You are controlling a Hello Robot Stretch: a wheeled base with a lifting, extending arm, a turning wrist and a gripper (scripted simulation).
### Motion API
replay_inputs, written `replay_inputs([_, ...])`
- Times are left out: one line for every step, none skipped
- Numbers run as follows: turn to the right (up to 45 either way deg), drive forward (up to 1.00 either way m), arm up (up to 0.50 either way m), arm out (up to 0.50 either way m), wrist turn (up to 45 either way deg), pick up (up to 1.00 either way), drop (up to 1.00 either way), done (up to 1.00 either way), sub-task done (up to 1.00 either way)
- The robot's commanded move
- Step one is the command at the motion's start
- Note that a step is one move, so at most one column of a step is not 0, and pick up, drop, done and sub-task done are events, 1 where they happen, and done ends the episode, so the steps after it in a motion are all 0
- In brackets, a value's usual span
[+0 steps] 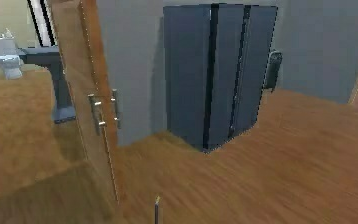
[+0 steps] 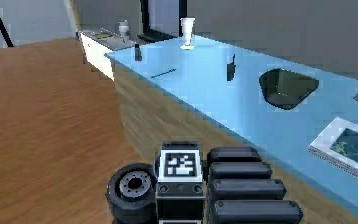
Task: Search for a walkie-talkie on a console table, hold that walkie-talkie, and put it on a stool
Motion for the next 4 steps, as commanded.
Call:
replay_inputs([-33.0,0.0,0.0,0.0,0.0,0.0,0.0,0.0,0.0])
replay_inputs([0.0,0.35,0.0,0.0,0.0,0.0,0.0,0.0,0.0])
replay_inputs([-3.0,0.0,0.0,0.0,0.0,0.0,0.0,0.0,0.0])
replay_inputs([0.0,0.2,0.0,0.0,0.0,0.0,0.0,0.0,0.0])
